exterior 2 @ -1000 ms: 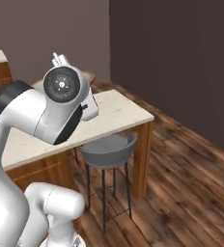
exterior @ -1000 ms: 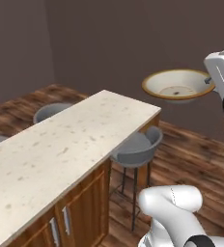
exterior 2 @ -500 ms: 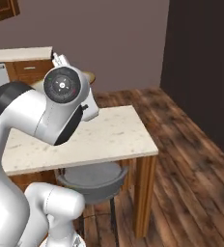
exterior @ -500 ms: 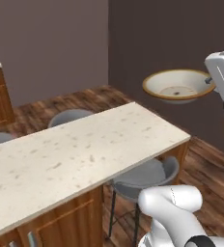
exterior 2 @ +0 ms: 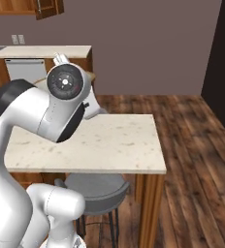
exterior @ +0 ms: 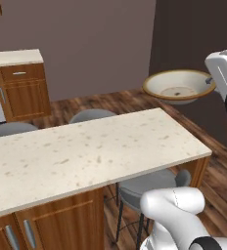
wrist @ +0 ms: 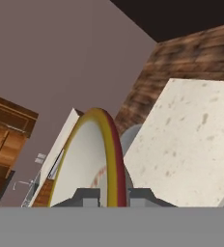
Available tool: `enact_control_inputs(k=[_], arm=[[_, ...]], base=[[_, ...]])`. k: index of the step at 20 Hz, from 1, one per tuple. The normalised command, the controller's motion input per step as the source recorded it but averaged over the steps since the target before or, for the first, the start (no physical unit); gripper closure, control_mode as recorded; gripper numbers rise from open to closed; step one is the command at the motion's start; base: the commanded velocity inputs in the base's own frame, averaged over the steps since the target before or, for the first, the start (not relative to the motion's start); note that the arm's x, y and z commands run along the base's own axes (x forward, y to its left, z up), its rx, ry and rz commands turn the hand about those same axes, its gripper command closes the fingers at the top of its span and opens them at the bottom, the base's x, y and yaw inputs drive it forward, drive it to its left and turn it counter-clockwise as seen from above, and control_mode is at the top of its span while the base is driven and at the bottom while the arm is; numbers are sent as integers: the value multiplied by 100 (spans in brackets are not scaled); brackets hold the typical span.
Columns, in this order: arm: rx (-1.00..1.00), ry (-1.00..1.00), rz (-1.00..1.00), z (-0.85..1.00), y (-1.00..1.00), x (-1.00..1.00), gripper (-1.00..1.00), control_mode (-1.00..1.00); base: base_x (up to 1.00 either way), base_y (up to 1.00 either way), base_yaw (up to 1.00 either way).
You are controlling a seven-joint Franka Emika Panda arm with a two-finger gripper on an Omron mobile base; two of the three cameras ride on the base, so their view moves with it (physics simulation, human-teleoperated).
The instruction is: Pick up the bowls from the cabinet and place each bowl in front of a stool on the dining counter.
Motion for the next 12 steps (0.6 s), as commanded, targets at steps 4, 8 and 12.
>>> enact_control_inputs(k=[4,8,12], arm=[[0,0,0,0,0,0,100,100],[0,0,0,0,0,0,100,100],[0,-1,1,-31,0,2,100,-100]], base=[[12,0,9],[0,-1,3],[0,-2,0]])
